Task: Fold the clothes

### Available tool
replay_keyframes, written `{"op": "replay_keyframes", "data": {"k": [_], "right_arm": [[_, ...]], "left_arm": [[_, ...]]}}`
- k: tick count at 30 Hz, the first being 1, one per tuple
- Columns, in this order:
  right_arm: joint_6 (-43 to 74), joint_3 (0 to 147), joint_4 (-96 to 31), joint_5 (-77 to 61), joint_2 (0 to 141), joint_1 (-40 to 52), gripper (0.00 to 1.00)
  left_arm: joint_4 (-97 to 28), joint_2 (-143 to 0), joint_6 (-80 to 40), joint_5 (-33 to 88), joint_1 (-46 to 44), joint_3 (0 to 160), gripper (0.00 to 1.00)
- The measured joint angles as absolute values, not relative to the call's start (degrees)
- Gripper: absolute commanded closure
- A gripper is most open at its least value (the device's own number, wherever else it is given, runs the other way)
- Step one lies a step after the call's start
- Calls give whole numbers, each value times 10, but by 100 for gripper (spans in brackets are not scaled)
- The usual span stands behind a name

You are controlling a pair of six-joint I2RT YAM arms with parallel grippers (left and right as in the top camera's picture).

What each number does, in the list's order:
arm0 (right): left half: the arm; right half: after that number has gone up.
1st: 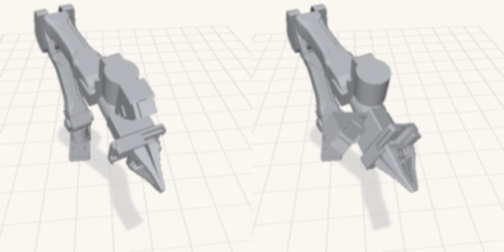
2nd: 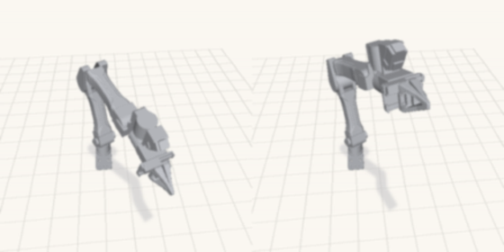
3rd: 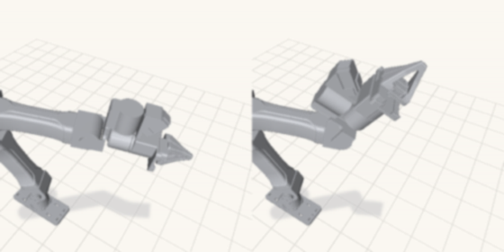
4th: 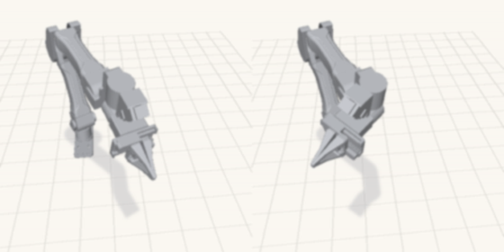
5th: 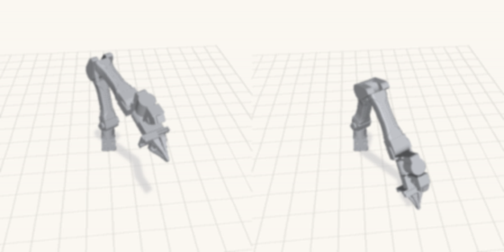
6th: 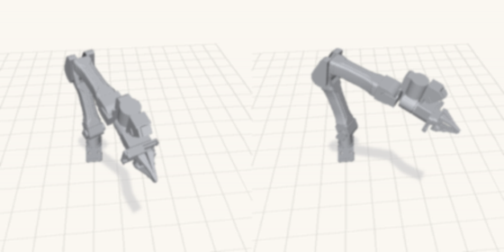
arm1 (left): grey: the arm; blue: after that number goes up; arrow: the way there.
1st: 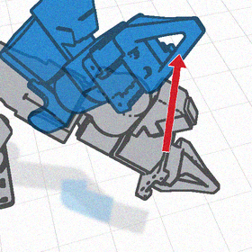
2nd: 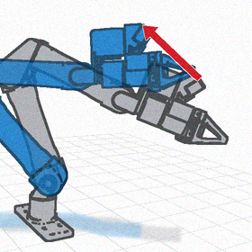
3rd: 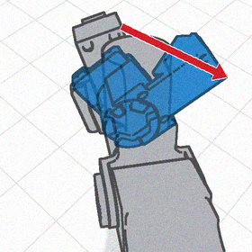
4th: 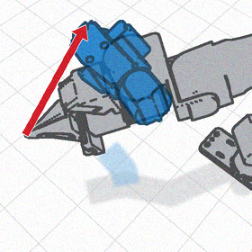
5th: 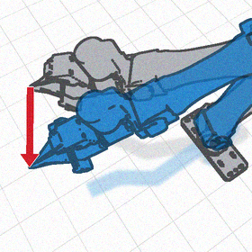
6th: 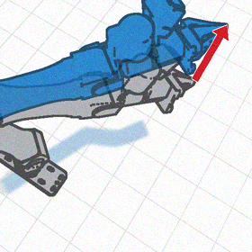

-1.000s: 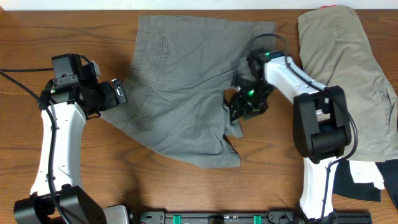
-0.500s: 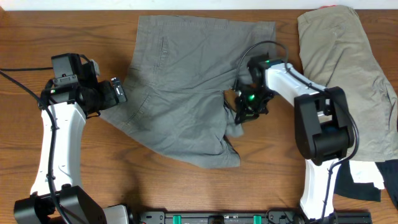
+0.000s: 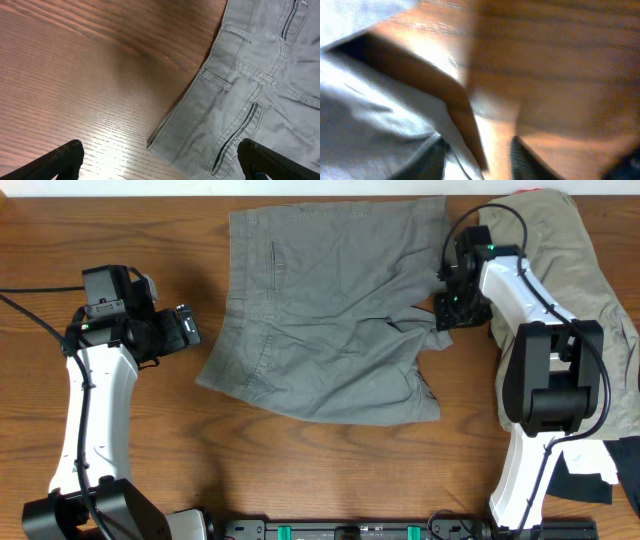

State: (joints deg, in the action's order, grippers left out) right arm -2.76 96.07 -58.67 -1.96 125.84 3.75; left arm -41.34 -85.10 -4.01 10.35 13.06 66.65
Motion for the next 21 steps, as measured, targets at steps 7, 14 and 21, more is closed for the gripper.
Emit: {"op": "replay_keyframes", "data": {"k": [7, 14, 21], "right_arm": [[-36, 1065, -768, -94, 1257, 38, 47], [-70, 1065, -857, -210, 1235, 42, 51], [-83, 949, -823, -244, 1196, 48, 52]], "left_arm": [[-422, -851, -40, 101, 131, 667, 0], [-477, -851, -40, 101, 121, 667, 0], [-499, -851, -22, 101, 82, 653, 0]]}}
